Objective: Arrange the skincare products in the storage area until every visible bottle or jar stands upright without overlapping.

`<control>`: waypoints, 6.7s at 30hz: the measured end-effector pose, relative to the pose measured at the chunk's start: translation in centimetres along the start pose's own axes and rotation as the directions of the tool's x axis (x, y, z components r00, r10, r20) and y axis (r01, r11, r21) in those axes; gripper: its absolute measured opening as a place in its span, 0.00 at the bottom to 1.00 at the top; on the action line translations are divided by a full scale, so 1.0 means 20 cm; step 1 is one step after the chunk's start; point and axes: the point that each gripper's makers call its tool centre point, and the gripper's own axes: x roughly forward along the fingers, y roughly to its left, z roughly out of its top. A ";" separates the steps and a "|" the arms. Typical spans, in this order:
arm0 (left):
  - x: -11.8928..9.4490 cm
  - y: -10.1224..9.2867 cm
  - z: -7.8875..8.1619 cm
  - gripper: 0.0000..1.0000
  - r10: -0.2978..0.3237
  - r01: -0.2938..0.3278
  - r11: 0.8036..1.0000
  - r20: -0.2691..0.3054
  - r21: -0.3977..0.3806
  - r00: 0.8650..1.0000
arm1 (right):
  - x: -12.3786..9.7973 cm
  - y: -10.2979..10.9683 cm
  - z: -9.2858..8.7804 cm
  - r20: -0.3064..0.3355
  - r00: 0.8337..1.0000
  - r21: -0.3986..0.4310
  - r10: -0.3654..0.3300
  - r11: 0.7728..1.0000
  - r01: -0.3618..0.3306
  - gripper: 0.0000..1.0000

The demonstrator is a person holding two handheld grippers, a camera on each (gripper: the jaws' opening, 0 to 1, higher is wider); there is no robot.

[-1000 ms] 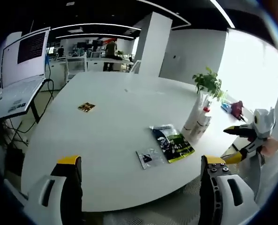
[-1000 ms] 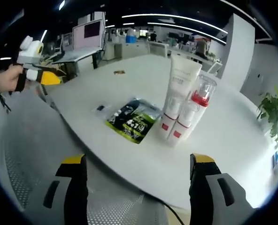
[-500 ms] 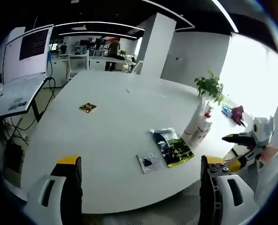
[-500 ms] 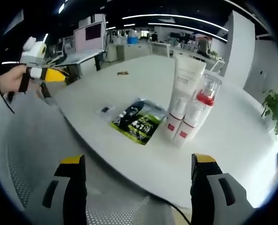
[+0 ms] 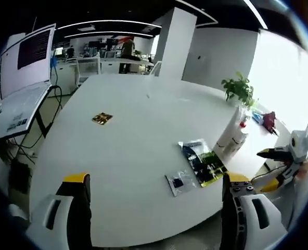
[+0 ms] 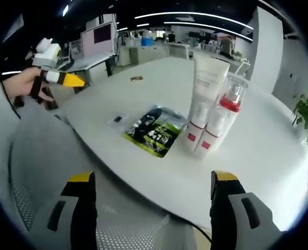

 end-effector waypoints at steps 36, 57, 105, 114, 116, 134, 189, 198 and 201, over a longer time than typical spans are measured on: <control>0.61 0.42 0.35 0.94 0.029 0.004 0.983 -0.179 0.182 0.983 | 0.03 -0.04 -0.06 -0.075 0.997 0.076 -0.013 0.997 0.019 0.89; 0.88 0.61 0.40 0.91 0.090 -0.016 0.969 -0.295 0.246 0.951 | 0.03 -0.07 -0.07 -0.064 0.998 0.137 -0.017 0.990 0.026 0.99; 1.24 0.87 0.42 0.40 0.087 0.150 0.917 -0.551 0.371 0.830 | 0.03 -0.10 -0.06 -0.066 0.996 0.195 -0.055 0.978 0.067 0.99; 1.17 0.77 0.43 0.39 0.097 0.187 0.883 -0.556 0.432 0.826 | 0.03 -0.11 -0.06 -0.058 0.996 0.196 -0.062 0.978 0.072 0.99; 1.14 0.70 0.44 0.39 0.087 0.203 0.873 -0.551 0.444 0.830 | 0.03 -0.11 -0.05 -0.054 0.997 0.197 -0.062 0.978 0.071 0.99; 0.97 0.30 0.40 0.37 -0.020 0.460 0.632 -0.581 0.624 0.814 | 0.02 -0.10 -0.01 -0.009 0.998 0.180 -0.068 0.981 0.068 0.99; 0.77 -0.04 -0.10 0.43 -0.055 0.737 0.219 -0.746 0.639 0.663 | -0.01 -0.10 0.02 0.029 0.996 0.134 -0.083 0.988 0.079 0.97; 0.74 0.01 -0.01 0.53 -0.103 0.568 0.580 -0.639 0.584 0.762 | -0.02 -0.09 0.04 0.043 0.995 0.115 -0.088 0.990 0.082 0.97; 0.72 0.02 -0.01 0.57 -0.109 0.490 0.710 -0.608 0.506 0.786 | -0.02 -0.09 0.04 0.047 0.995 0.103 -0.087 0.991 0.082 0.96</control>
